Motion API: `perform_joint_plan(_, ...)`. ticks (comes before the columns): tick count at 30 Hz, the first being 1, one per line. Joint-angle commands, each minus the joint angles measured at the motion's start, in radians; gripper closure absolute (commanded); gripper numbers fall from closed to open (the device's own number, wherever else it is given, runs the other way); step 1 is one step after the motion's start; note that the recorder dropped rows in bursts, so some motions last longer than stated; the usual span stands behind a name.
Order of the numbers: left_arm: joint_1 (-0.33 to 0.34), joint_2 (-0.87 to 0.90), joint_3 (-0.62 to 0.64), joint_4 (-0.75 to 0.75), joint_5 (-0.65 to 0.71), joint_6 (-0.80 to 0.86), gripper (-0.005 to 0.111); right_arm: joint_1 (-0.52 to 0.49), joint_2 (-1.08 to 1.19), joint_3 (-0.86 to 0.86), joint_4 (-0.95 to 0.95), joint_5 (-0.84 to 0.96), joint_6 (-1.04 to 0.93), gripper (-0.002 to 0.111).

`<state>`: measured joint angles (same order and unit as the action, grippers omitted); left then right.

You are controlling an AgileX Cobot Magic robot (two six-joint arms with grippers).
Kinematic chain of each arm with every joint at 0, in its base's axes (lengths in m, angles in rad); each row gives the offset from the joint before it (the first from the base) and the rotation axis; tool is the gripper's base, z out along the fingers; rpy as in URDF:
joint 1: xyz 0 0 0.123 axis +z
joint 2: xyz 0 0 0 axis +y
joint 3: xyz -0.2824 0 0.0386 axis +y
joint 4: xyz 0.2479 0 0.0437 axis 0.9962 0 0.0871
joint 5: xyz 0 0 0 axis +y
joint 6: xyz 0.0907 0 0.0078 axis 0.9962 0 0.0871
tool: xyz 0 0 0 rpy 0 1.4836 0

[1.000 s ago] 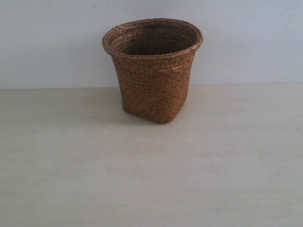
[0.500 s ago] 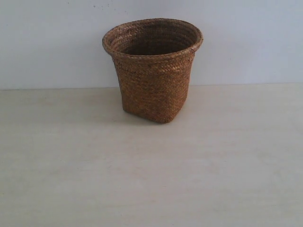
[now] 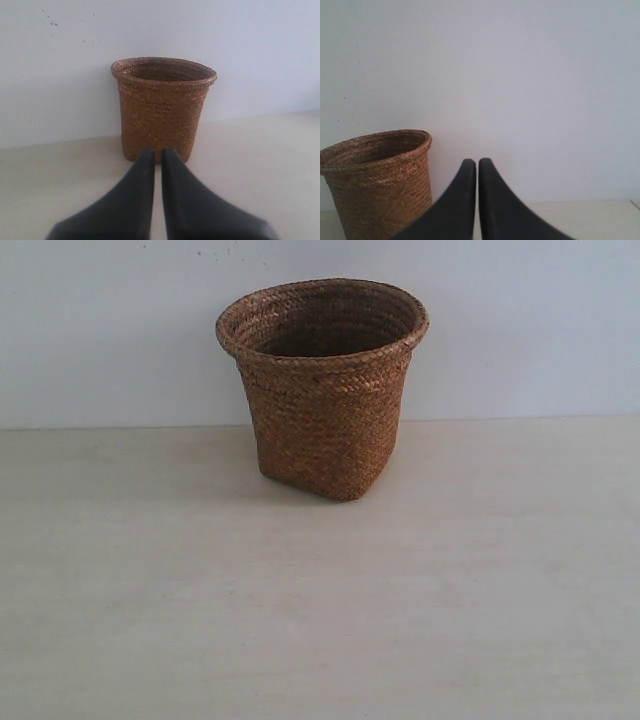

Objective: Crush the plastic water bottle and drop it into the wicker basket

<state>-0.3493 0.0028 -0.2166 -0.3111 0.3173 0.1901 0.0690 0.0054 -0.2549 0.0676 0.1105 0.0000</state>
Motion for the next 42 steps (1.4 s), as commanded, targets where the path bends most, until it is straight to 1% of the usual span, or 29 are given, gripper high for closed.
perform_joint_plan(1, 0.002, -0.003, 0.070, -0.022, -0.111, 0.010, 0.102, 0.000, -0.005, 0.047, 0.049, -0.020, 0.000, 0.108)
perform_joint_plan(5, 0.002, -0.003, 0.111, -0.022, -0.141, 0.008, 0.102, 0.000, -0.005, 0.065, 0.049, -0.007, 0.006, 0.108)
perform_joint_plan(24, 0.002, -0.003, 0.113, -0.010, -0.139, 0.012, 0.102, 0.000, -0.005, 0.067, 0.049, -0.010, 0.006, 0.108)
perform_joint_plan(26, 0.002, -0.003, 0.117, 0.072, -0.127, -0.057, 0.102, 0.000, -0.005, 0.067, 0.049, -0.010, 0.006, 0.108)
perform_joint_plan(27, 0.002, -0.003, 0.127, 0.142, -0.130, -0.122, 0.102, 0.000, -0.005, 0.067, 0.049, -0.010, 0.006, 0.108)
perform_joint_plan(28, 0.002, -0.003, 0.146, 0.152, -0.139, -0.127, 0.102, 0.000, -0.005, 0.067, 0.049, -0.010, 0.006, 0.108)
perform_joint_plan(31, 0.033, -0.003, 0.175, 0.154, -0.137, -0.127, 0.102, 0.000, -0.005, 0.067, 0.049, -0.010, 0.006, 0.108)
perform_joint_plan(32, 0.060, -0.003, 0.195, 0.154, -0.137, -0.127, 0.102, 0.000, -0.005, 0.067, 0.049, -0.010, 0.006, 0.108)
perform_joint_plan(34, 0.092, -0.003, 0.217, 0.156, -0.137, -0.127, 0.102, 0.000, -0.005, 0.067, 0.049, -0.010, 0.006, 0.108)
perform_joint_plan(35, 0.098, -0.003, 0.217, 0.162, -0.137, -0.127, 0.102, 0.000, -0.005, 0.067, 0.049, -0.010, 0.006, 0.108)
perform_joint_plan(37, 0.100, -0.003, 0.217, 0.171, -0.063, -0.127, 0.102, 0.000, -0.005, 0.067, 0.049, -0.010, 0.006, 0.108)
perform_joint_plan(38, 0.100, -0.003, 0.217, 0.173, -0.050, -0.127, 0.102, 0.000, -0.005, 0.067, 0.049, -0.010, 0.006, 0.108)
perform_joint_plan(42, 0.100, -0.003, 0.217, 0.196, -0.040, -0.127, 0.102, 0.000, -0.005, 0.067, 0.049, -0.010, 0.006, 0.108)
